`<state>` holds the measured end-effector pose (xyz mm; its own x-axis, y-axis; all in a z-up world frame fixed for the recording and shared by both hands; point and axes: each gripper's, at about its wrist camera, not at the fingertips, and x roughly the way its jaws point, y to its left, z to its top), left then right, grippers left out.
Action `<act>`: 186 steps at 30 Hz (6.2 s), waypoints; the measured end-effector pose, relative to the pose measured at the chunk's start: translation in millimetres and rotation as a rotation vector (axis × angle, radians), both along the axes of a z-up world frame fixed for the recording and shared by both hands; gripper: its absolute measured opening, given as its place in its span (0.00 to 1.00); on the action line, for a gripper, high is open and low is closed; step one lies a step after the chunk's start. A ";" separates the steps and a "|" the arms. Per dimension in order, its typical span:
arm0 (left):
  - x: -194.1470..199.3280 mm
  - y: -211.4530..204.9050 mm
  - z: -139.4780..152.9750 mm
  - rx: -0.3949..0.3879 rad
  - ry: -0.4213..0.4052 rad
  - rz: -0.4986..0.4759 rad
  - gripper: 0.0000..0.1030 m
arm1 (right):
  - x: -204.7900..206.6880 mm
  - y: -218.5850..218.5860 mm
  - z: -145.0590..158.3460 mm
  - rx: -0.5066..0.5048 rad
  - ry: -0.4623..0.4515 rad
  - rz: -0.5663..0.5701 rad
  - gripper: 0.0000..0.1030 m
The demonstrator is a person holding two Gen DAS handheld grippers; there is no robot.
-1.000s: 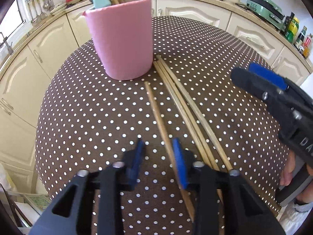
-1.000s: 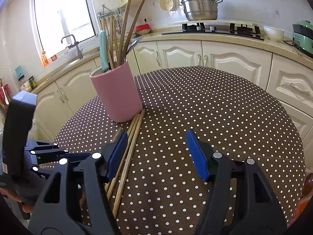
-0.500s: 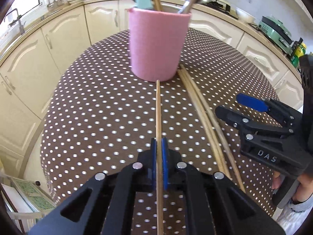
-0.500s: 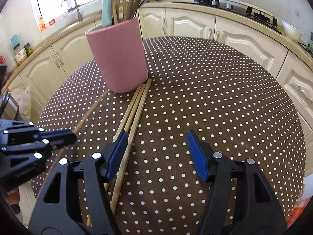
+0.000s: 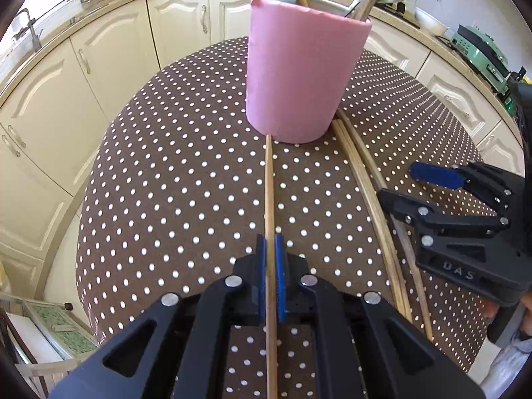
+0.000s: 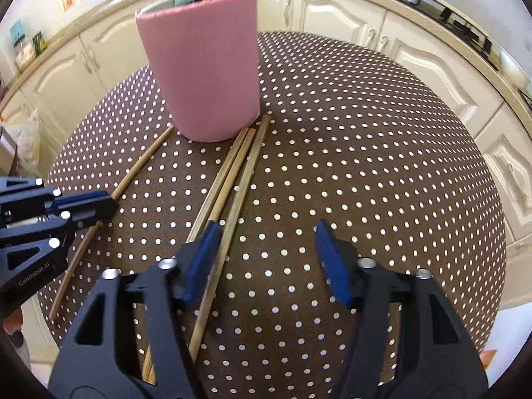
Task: Organize utensils
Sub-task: 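Grasp a chopstick with the left tool while the right tool grasps another, then lift both chopsticks and lower them into the pink cup, then open both tools to release the chopsticks into the pink cup, then withdraw both tools from the cup and lower them toward the table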
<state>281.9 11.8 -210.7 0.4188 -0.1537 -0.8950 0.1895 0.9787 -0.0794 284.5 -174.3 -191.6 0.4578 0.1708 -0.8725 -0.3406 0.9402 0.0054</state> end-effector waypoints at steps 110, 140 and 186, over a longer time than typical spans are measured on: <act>44.1 1.4 105.0 -0.354 -0.964 0.088 0.05 | 45.5 -16.8 151.0 0.704 -0.924 0.025 0.06; 15.0 50.2 99.9 -0.127 -0.717 0.289 0.60 | 3.8 3.9 118.6 0.502 -0.778 0.069 0.06; -106.4 26.3 154.5 0.014 -0.872 0.289 0.71 | -88.0 -11.4 125.6 0.442 -0.771 -0.044 0.71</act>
